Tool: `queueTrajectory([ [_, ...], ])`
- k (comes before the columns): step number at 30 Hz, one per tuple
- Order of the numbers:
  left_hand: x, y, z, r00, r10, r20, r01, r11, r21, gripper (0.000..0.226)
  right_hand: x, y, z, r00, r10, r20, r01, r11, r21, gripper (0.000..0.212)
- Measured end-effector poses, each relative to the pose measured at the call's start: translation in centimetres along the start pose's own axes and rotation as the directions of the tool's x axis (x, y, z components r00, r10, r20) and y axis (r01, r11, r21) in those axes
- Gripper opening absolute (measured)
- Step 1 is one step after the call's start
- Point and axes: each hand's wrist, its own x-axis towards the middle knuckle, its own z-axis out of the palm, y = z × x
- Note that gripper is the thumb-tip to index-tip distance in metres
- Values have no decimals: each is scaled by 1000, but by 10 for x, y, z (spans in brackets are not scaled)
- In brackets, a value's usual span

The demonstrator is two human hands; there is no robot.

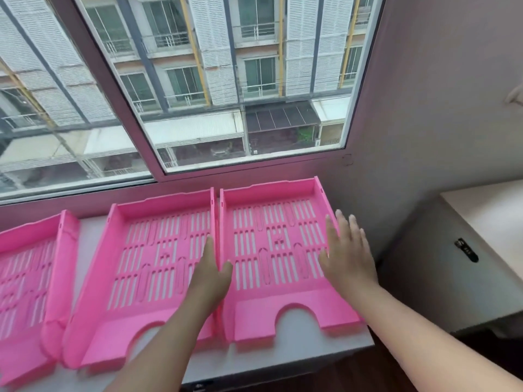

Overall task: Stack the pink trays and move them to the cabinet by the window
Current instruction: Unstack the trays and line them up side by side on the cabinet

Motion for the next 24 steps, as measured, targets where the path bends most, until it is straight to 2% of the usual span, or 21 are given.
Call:
queueTrajectory([
  [1,-1,0,1,1000,4,-5,-4,1000,-3,77,-3,-8,0,992,-125,-8,124,990,-60,67],
  [2,-2,-1,2,1000,11,-11,-11,1000,-5,76,-5,-13,5,977,-201,71,206,976,-68,65],
  [4,-3,-1,3,1000,20,-16,-20,999,-25,76,-11,-22,18,947,-189,261,195,981,5,63],
  [6,-2,-1,4,1000,26,-17,-27,998,-64,75,-14,-25,34,934,-149,326,147,989,31,65],
  [13,7,-8,0,999,25,-46,-30,993,-111,69,2,-42,56,929,-174,327,172,984,33,65],
  [24,37,-2,-12,1000,-2,26,6,987,-158,69,43,-59,64,954,-135,267,131,991,33,58],
])
